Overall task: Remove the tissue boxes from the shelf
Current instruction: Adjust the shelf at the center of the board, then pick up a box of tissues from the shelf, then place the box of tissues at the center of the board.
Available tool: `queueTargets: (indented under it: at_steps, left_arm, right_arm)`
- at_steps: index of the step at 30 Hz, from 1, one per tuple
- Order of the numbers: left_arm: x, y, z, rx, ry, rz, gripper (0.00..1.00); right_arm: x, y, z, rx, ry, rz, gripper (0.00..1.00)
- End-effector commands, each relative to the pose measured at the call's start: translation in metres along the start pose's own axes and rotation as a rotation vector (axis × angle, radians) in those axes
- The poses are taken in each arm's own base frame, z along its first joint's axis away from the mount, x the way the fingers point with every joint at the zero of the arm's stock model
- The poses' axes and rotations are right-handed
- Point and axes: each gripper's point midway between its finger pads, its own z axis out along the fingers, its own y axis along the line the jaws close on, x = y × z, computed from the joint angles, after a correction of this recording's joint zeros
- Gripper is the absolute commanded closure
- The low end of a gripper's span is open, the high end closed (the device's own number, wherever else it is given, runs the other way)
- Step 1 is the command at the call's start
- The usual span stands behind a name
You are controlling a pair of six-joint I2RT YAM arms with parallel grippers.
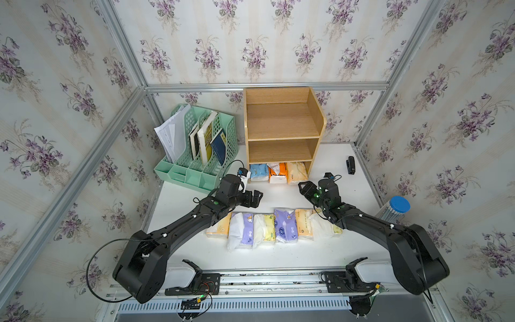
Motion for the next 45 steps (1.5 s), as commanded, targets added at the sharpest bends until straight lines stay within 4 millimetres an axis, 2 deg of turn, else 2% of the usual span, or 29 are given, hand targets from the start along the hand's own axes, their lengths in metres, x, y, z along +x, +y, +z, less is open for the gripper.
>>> queueTargets:
  at_steps: [1,7,17,20,26,30,33,39,45]
  left_arm:
    - [0.008,0.002,-0.001,-0.004,0.009,-0.014,0.01]
    - [0.02,0.011,-0.005,-0.034,0.009,-0.017,0.01]
    - [0.003,0.011,-0.028,-0.07,-0.044,0.005,0.01]
    - [-0.002,0.014,-0.035,-0.1,-0.057,0.014,0.01]
    - [-0.005,0.017,-0.047,-0.124,-0.078,0.018,0.01]
    - [-0.006,0.017,-0.052,-0.129,-0.087,0.008,0.01]
    - [-0.006,0.016,-0.055,-0.131,-0.082,0.002,0.01]
    - [-0.011,0.012,-0.061,-0.119,-0.085,-0.028,0.01]
    - [-0.015,-0.009,-0.063,-0.038,-0.091,-0.074,0.01]
  right_arm:
    - [-0.011,0.009,0.015,-0.021,-0.048,0.04,0.39]
    - [-0.014,-0.003,0.041,0.041,-0.069,0.051,0.38]
    - [-0.014,-0.016,0.081,0.136,-0.061,0.041,0.4]
    - [-0.014,-0.022,0.086,0.167,-0.062,0.026,0.46]
    - [-0.013,-0.033,0.089,0.227,-0.055,-0.009,0.75]
    - [-0.011,-0.032,0.087,0.222,-0.039,-0.011,0.87]
    - [-0.007,-0.031,0.08,0.213,-0.031,-0.008,0.9]
    - [0.001,-0.033,0.055,0.195,-0.014,0.016,0.92]
    - [0.016,-0.038,0.024,0.194,-0.009,0.002,0.9]
